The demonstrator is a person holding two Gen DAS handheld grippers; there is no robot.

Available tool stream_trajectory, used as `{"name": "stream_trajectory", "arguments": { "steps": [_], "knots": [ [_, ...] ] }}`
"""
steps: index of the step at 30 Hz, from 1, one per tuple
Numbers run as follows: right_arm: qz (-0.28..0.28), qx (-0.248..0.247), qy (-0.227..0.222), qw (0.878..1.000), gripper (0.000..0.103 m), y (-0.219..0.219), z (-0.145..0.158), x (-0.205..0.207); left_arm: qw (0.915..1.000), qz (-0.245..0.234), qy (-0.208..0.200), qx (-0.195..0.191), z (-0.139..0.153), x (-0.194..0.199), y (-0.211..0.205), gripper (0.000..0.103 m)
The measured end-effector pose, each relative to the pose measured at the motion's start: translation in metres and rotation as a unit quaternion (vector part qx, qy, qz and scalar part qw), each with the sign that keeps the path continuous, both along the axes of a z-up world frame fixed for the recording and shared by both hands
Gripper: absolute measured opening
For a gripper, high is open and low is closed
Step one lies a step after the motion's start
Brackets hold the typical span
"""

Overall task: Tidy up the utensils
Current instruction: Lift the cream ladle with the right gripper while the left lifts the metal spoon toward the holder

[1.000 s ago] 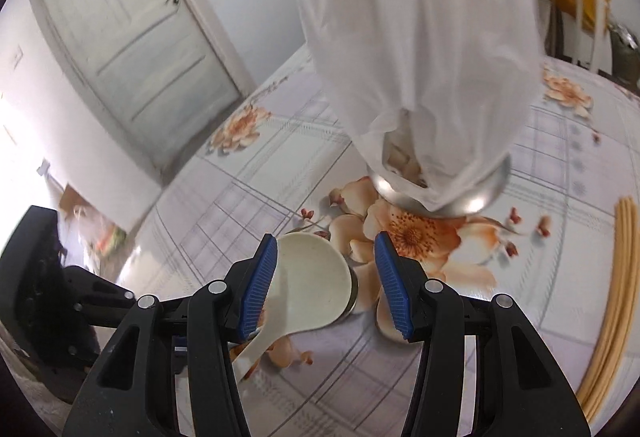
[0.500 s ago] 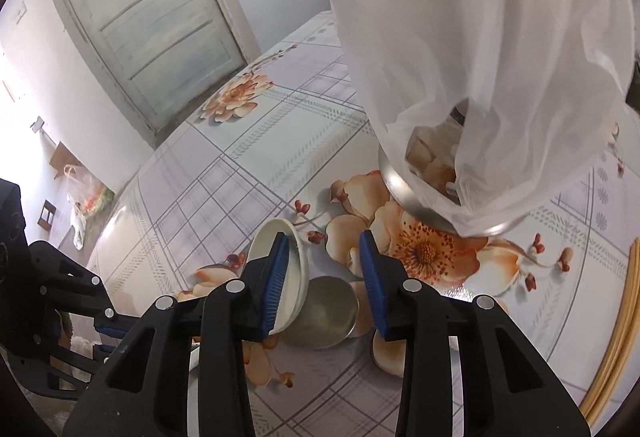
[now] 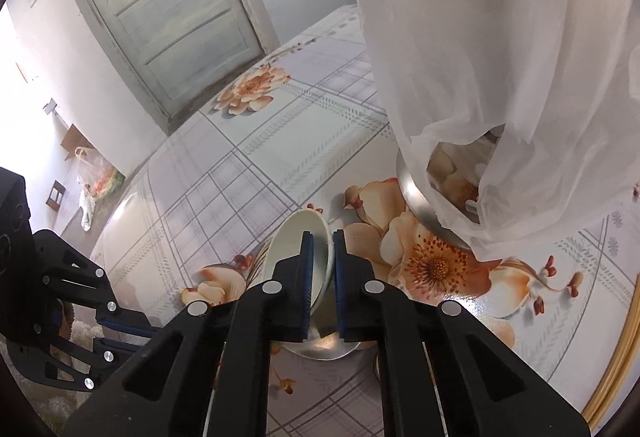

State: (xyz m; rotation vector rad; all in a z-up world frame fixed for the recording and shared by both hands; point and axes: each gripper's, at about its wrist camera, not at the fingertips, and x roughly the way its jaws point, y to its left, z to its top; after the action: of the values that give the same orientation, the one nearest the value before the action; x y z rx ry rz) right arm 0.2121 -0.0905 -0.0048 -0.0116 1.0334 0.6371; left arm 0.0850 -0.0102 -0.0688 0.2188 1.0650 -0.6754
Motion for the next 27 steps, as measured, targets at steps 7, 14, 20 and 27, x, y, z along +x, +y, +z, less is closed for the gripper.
{"name": "stream_trajectory", "arguments": {
  "steps": [7, 14, 20, 27],
  "knots": [
    [-0.021, 0.015, -0.034, 0.999, 0.006, -0.02, 0.02, -0.018, 1.0, 0.001, 0.002, -0.002, 0.0, 0.001, 0.001, 0.009],
    [-0.071, 0.015, -0.067, 0.995, 0.006, -0.062, 0.043, -0.051, 1.0, 0.005, 0.004, -0.002, 0.0, 0.003, 0.002, 0.01],
    [-0.127, 0.025, -0.064, 0.99, 0.006, -0.097, 0.043, -0.075, 0.9997, 0.012, 0.021, -0.01, -0.001, 0.004, 0.005, 0.01],
    [-0.167, 0.044, -0.057, 0.983, 0.006, -0.12, 0.037, -0.101, 0.9945, 0.002, 0.088, -0.057, -0.003, 0.005, 0.004, 0.011]
  ]
}}
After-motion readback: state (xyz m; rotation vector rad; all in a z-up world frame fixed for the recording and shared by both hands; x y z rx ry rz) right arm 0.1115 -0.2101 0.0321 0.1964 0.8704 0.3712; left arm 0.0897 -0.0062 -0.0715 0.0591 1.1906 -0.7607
